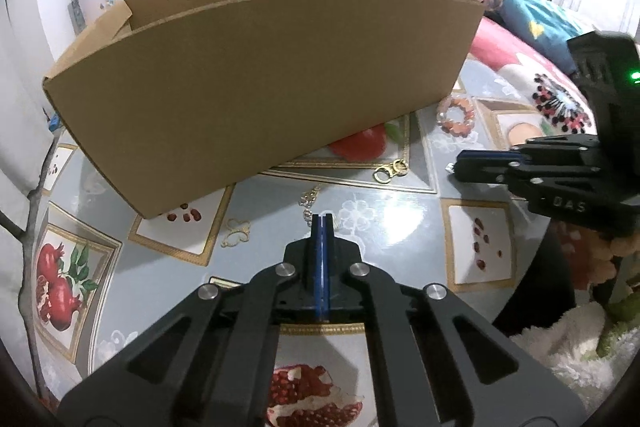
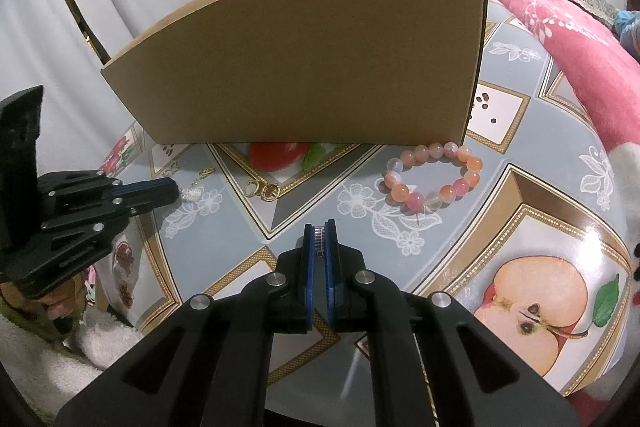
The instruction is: Organize jewelry
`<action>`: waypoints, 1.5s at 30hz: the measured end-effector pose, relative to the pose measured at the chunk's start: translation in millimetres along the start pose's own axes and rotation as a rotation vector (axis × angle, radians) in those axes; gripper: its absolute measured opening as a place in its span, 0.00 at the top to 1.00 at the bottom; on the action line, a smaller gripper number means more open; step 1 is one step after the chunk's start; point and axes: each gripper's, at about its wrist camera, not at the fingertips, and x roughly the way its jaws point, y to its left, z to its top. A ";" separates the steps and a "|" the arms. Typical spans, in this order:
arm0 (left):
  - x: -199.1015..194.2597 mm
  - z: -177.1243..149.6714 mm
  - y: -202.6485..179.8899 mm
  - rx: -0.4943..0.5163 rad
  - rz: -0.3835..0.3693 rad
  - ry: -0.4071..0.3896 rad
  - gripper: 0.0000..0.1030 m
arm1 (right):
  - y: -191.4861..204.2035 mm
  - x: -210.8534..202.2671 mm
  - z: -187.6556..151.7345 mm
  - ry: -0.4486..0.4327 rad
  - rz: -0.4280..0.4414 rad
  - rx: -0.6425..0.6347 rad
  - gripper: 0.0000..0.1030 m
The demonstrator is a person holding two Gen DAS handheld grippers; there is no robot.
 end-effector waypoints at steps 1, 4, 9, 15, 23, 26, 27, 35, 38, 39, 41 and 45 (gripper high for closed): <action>-2.1 0.0 -0.4 -0.001 -0.003 -0.008 1.00 | 0.0 0.1 0.0 0.000 0.000 0.000 0.95; -10.2 0.1 1.9 -0.012 -0.025 -0.035 1.00 | -0.9 -0.1 0.1 0.000 0.002 0.000 0.95; -7.9 -2.2 6.8 -0.028 -0.020 -0.027 1.00 | -4.1 -1.0 0.3 0.013 0.025 0.010 0.95; -8.7 -3.3 11.0 -0.039 -0.025 -0.036 1.00 | -3.9 -9.7 -1.2 0.014 0.031 -0.010 0.86; -5.2 -4.3 11.0 -0.040 -0.029 -0.034 1.00 | 3.1 -6.4 -1.1 0.020 -0.019 -0.058 0.80; -4.7 -4.4 9.8 -0.035 -0.030 -0.036 1.00 | 5.5 -1.8 1.2 0.017 -0.040 -0.068 0.80; -4.5 -4.6 9.9 -0.035 -0.031 -0.036 1.00 | 6.9 -0.5 2.0 0.015 -0.045 -0.072 0.80; -4.0 -5.8 11.8 -0.043 -0.035 -0.039 1.00 | 24.0 6.1 1.4 0.009 -0.124 -0.153 0.82; -4.0 -6.2 12.4 -0.044 -0.035 -0.041 1.00 | 24.7 6.6 1.6 0.011 -0.115 -0.157 0.85; -3.9 -6.3 12.6 -0.045 -0.036 -0.043 1.00 | 25.1 6.5 1.2 0.011 -0.116 -0.161 0.86; -4.2 -6.7 13.5 -0.048 -0.036 -0.046 1.00 | 26.5 6.5 1.3 0.013 -0.116 -0.168 0.89; -6.5 -7.9 15.6 -0.052 -0.037 -0.056 1.00 | 26.3 4.6 0.1 0.010 -0.098 -0.152 0.95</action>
